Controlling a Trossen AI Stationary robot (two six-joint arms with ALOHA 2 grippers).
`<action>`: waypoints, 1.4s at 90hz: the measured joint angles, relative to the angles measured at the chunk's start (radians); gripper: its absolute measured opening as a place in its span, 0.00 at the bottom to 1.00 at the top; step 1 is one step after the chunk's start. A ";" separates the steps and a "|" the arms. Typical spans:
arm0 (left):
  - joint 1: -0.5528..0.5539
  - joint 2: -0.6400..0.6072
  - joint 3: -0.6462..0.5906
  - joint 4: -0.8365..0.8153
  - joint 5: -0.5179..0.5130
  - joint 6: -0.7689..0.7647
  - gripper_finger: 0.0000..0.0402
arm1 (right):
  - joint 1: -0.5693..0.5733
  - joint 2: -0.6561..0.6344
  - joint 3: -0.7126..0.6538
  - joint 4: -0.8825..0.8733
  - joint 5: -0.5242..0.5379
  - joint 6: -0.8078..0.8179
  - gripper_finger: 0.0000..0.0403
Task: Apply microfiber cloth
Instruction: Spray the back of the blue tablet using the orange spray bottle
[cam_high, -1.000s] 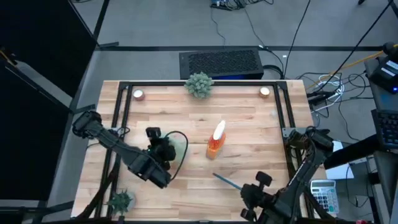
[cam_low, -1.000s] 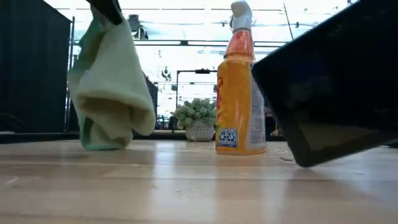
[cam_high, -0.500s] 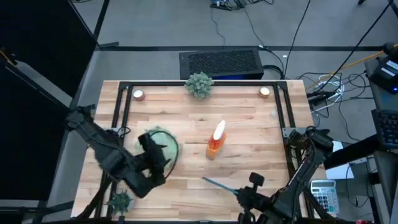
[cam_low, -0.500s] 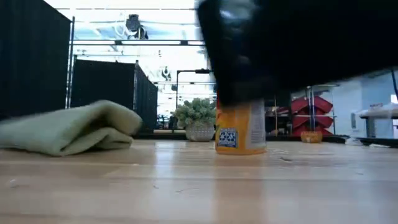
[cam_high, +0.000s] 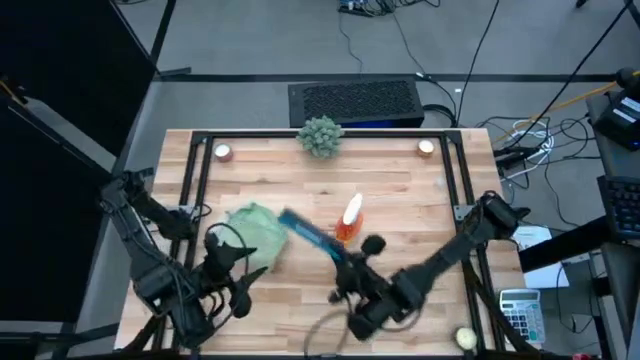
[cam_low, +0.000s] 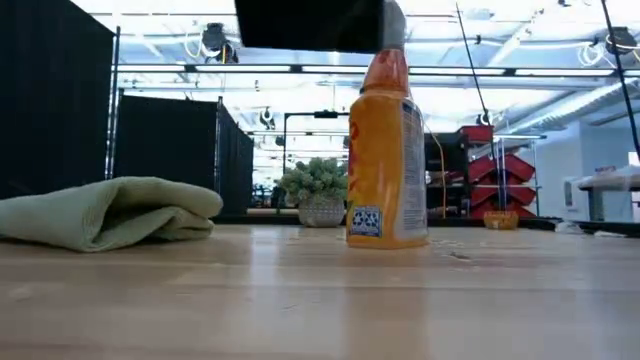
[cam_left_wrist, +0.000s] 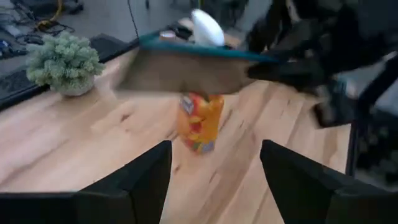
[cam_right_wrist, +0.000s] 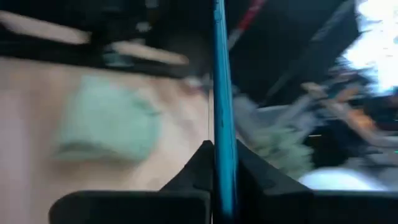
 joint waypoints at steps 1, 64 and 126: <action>-0.003 0.000 -0.007 -0.003 -0.023 -0.026 0.57 | -0.008 0.000 0.000 0.008 0.007 -0.014 0.02; 0.325 -0.013 -0.097 0.047 -0.220 -0.476 0.57 | -0.166 0.006 0.000 0.131 0.104 -0.619 0.02; 0.482 -0.008 -0.097 0.319 -0.115 -0.207 0.57 | -0.128 0.064 0.000 0.312 0.167 -0.816 0.02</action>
